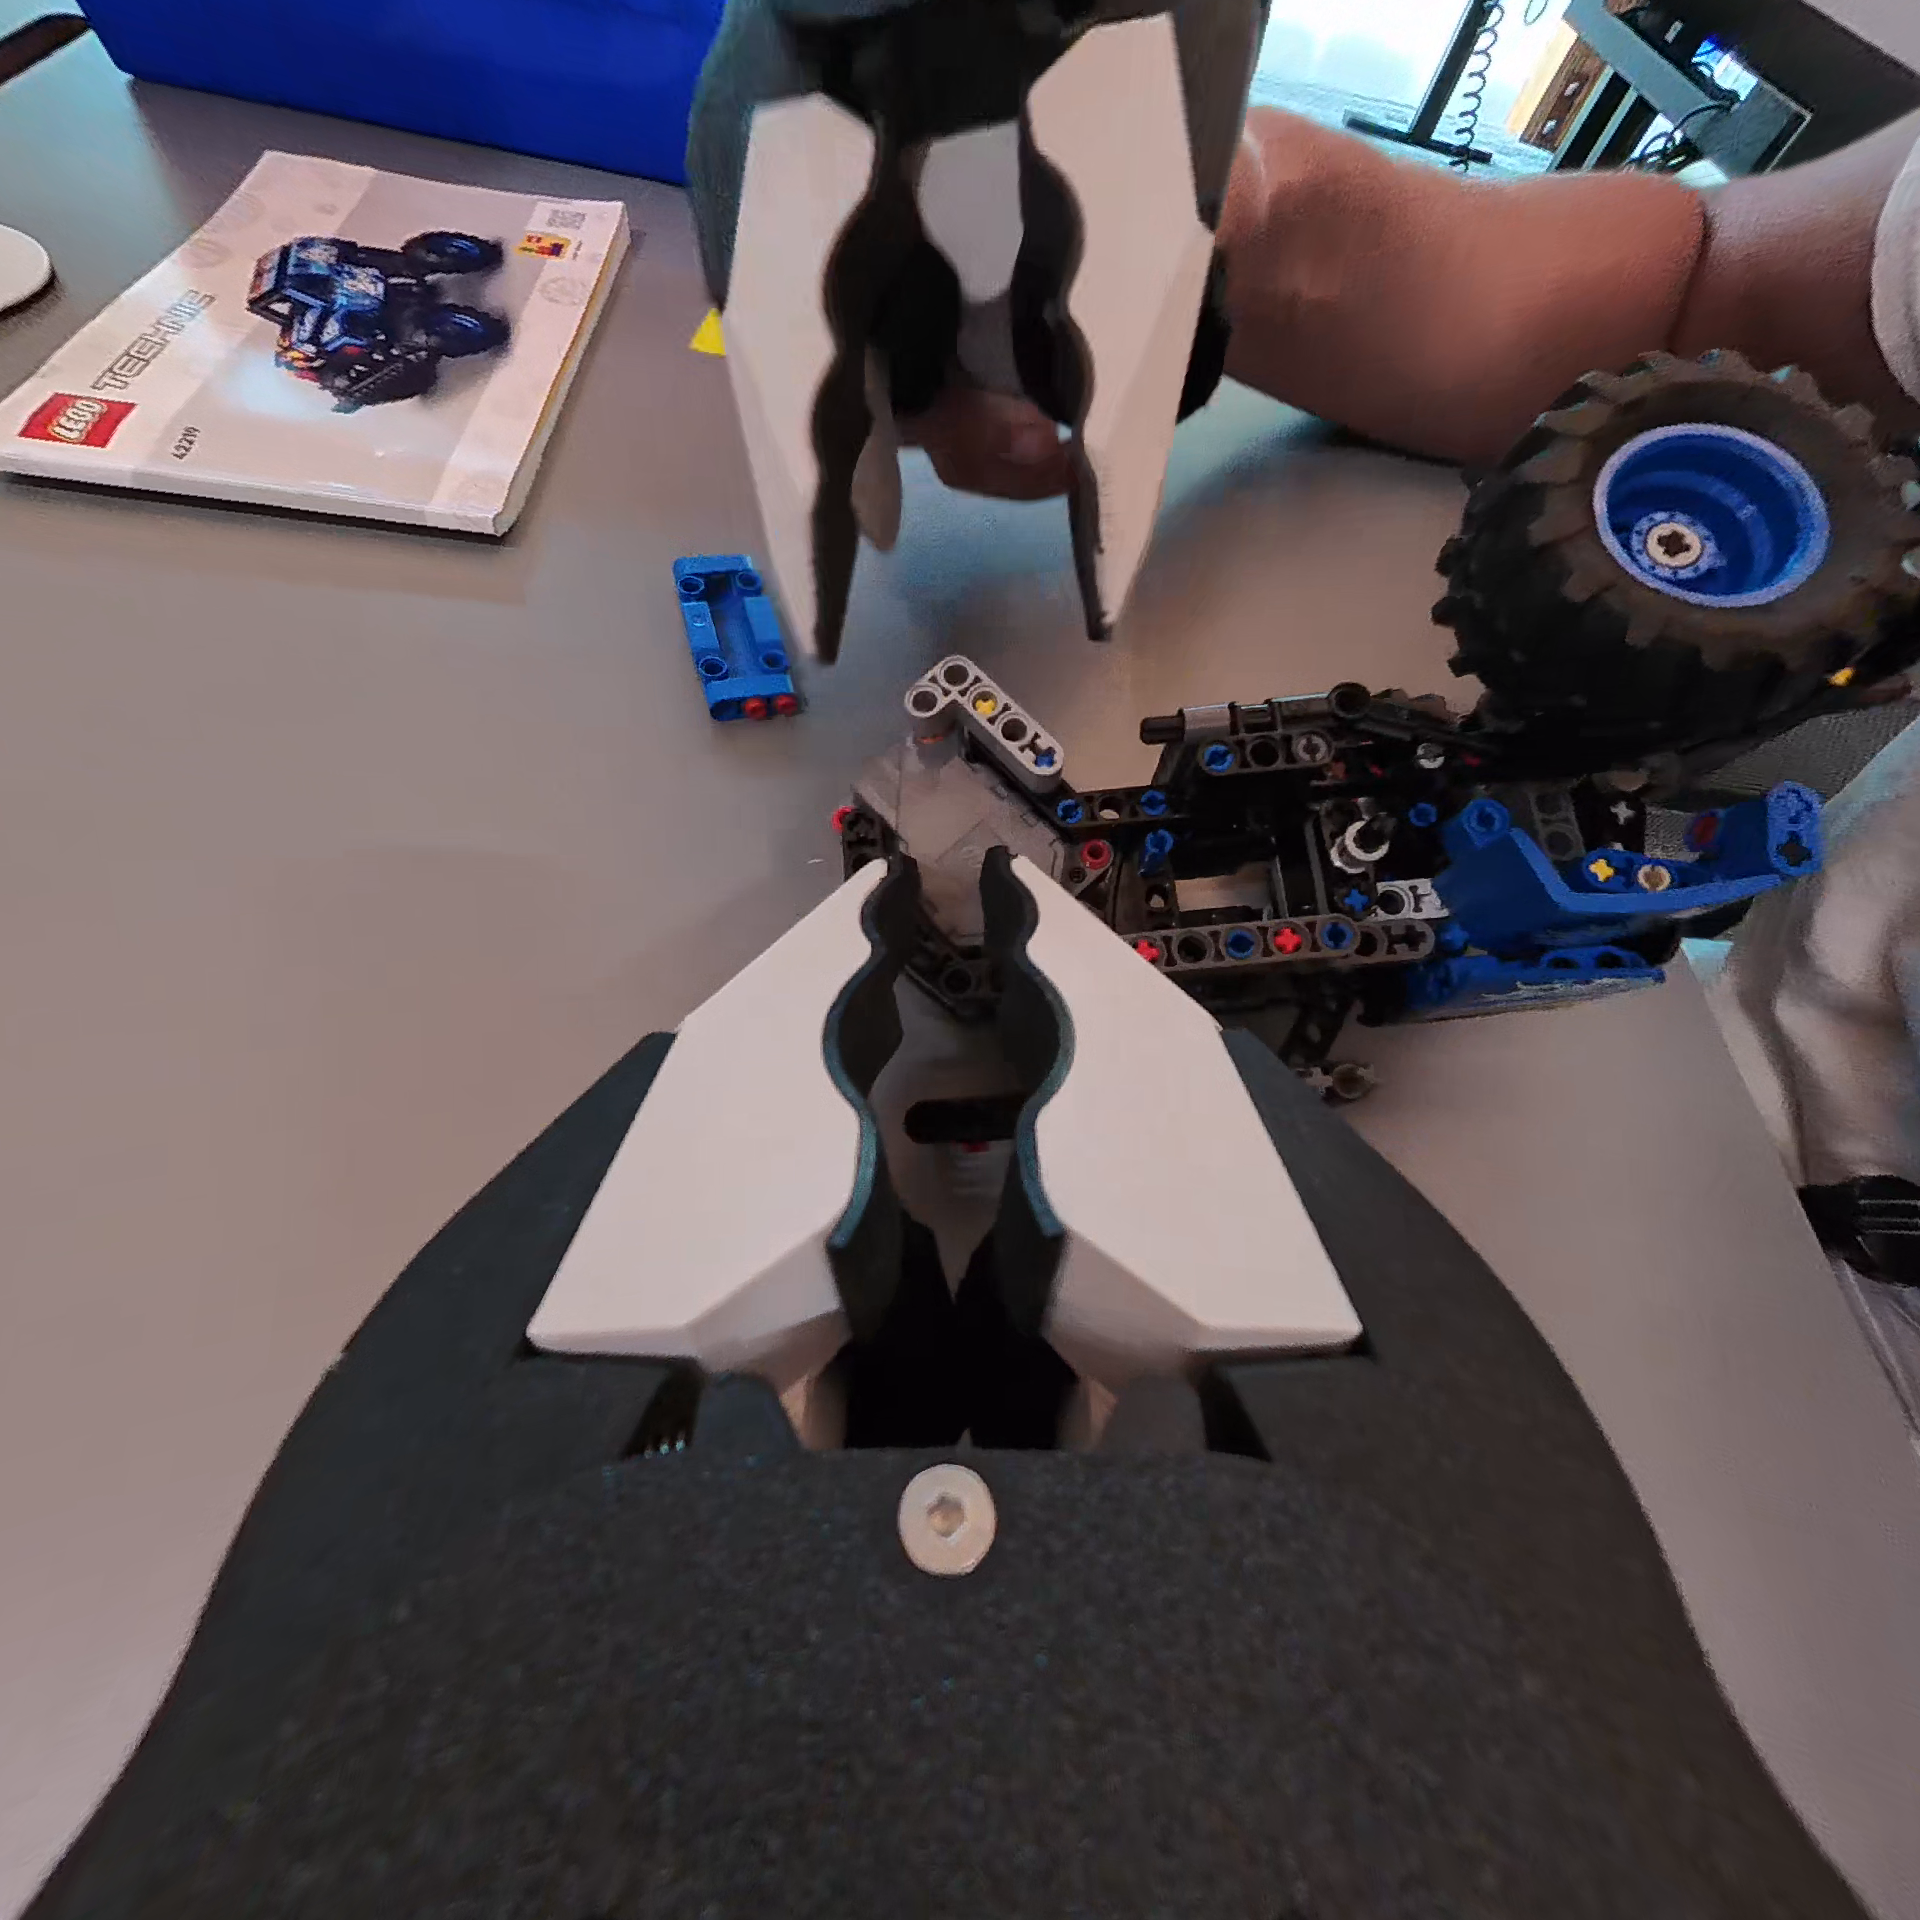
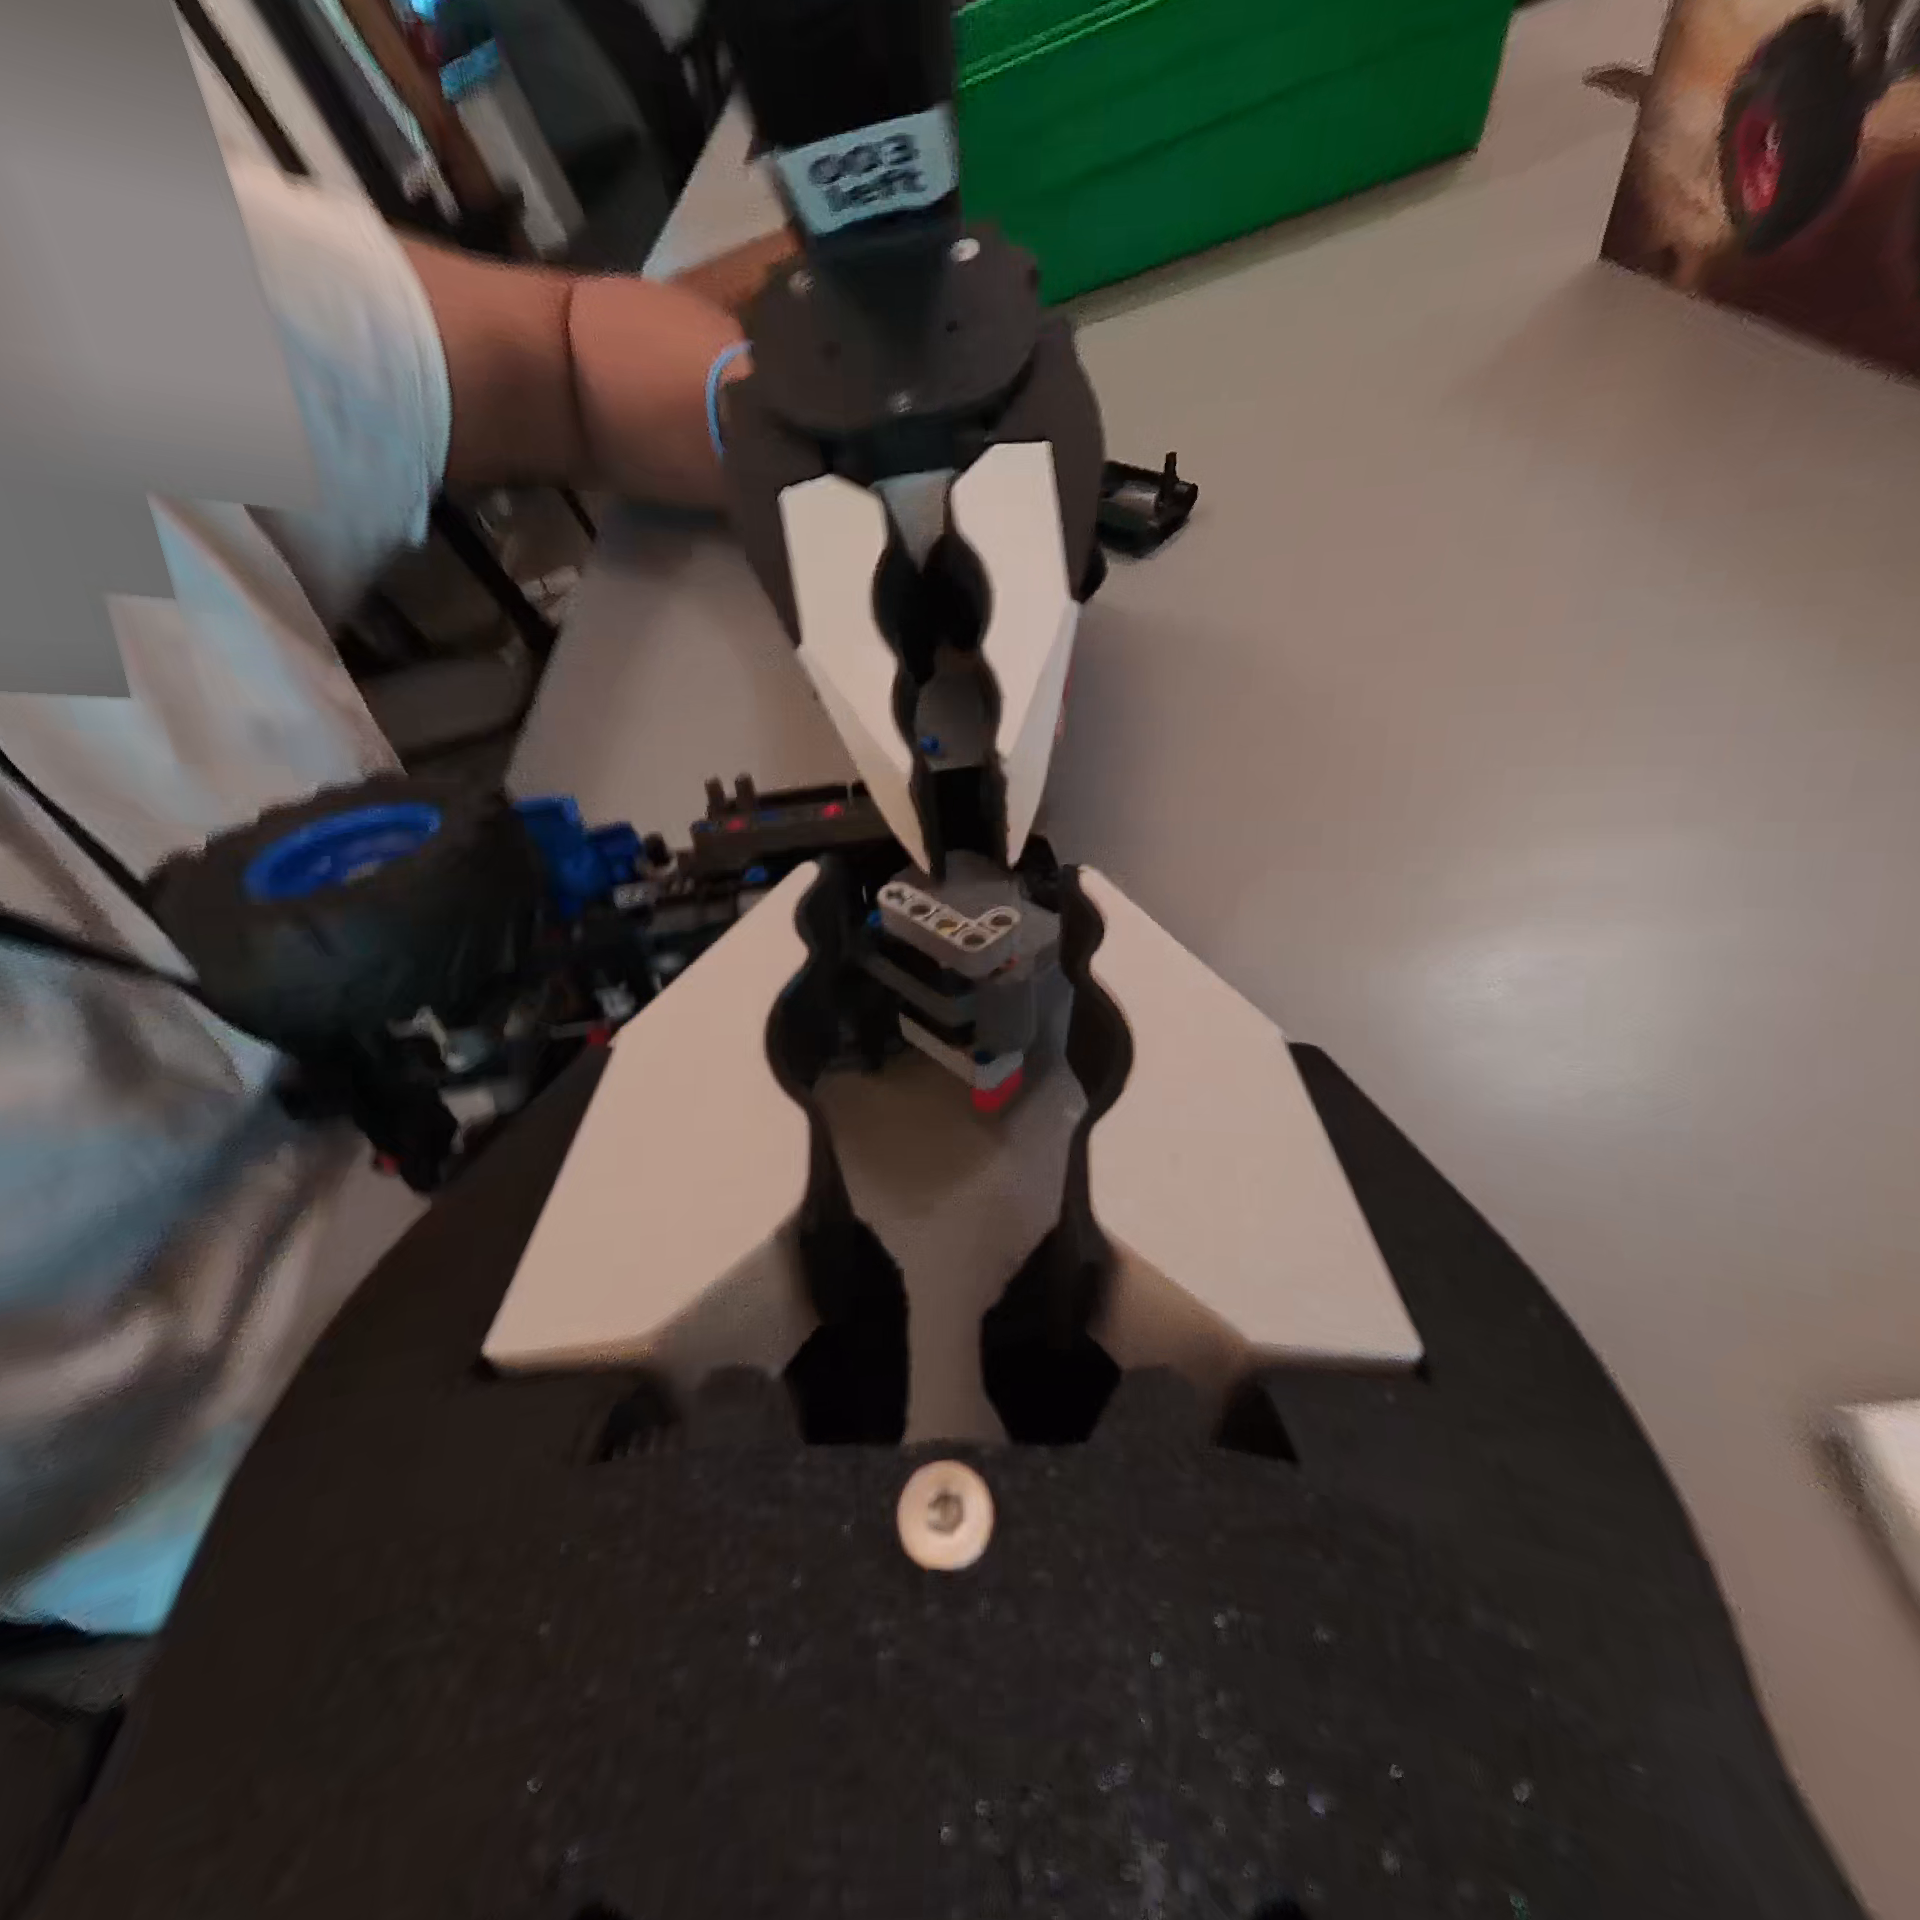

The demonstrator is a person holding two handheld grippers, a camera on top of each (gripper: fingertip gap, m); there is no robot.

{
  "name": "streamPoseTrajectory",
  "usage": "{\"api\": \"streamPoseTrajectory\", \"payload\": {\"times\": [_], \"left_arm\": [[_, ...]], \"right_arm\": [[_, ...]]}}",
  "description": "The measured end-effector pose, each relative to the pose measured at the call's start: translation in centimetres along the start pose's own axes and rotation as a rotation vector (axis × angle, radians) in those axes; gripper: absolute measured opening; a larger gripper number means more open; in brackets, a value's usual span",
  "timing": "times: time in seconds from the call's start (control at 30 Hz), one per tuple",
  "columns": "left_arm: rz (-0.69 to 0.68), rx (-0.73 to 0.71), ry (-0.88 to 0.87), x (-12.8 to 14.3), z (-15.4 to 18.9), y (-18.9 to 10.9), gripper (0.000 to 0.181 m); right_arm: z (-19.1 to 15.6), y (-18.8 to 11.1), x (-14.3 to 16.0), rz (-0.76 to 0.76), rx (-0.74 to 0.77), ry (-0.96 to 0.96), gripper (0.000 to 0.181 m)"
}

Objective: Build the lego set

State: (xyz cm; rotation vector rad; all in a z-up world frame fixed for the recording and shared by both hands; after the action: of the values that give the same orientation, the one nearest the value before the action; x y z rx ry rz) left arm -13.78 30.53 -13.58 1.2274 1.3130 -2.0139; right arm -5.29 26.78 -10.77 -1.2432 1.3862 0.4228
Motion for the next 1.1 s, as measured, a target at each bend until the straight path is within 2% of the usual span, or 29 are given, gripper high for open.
{"api": "streamPoseTrajectory", "payload": {"times": [0.03,0.13,0.2,0.27,0.4,0.5,0.6,0.73,0.83,0.93,0.97,1.03,1.1], "left_arm": [[0.004,0.004,-0.006,0.0,0.0,-0.1,0.013],[0.028,0.029,-0.014,-0.2,0.1,-0.3,0.023],[0.058,0.046,0.005,-0.5,0.4,-0.6,0.026],[0.104,0.054,0.018,-1.0,0.6,-0.9,0.027],[0.142,0.172,0.030,-1.4,2.0,-1.4,0.027],[0.159,0.256,0.017,-1.7,2.7,-1.9,0.027],[0.164,0.270,-0.013,-2.1,2.5,-2.1,0.028],[0.103,0.241,0.011,-1.7,2.1,-1.5,0.034],[0.068,0.237,0.022,-1.4,2.2,-0.8,0.030],[-0.012,0.216,0.070,-0.3,2.1,0.3,0.033],[-0.029,0.229,0.089,-0.1,2.4,0.5,0.026],[-0.038,0.231,0.136,0.0,2.6,0.7,0.023],[-0.055,0.168,0.191,0.2,1.9,1.0,0.004]], "right_arm": [[-0.3,-0.5,0.0,-0.007,0.012,-0.075,0.035],[0.0,-1.0,0.1,0.058,0.084,-0.185,0.028],[0.4,-0.3,0.8,0.042,0.074,-0.167,0.031],[0.5,0.4,1.6,0.002,0.032,-0.119,0.042],[-0.2,1.1,1.2,0.036,-0.056,-0.065,0.043],[-0.6,1.6,1.1,0.037,-0.095,-0.038,0.040],[-0.6,1.8,1.5,0.004,-0.082,-0.041,0.025],[-1.2,1.8,1.9,-0.023,-0.123,-0.049,0.022],[-1.1,1.8,1.9,-0.025,-0.134,-0.023,0.021],[-1.8,1.8,2.0,-0.029,-0.176,-0.031,0.020],[-2.2,1.9,2.2,-0.045,-0.199,-0.029,0.020],[-2.8,2.2,2.6,-0.089,-0.279,-0.003,0.019],[-3.1,2.6,2.8,-0.125,-0.351,0.063,0.018]]}}
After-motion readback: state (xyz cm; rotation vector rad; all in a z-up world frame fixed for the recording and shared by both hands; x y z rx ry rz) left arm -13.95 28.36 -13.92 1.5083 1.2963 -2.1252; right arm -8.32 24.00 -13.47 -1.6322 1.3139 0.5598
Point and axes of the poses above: each gripper's, where its closed fingertips meet, y out along the fingers, x out of its underside, z = x × y across the jaws, the point moved 4 cm from there along -y, back along the fingers, and after that the axes turned 2 degrees about -z, right-handed, at the moved point
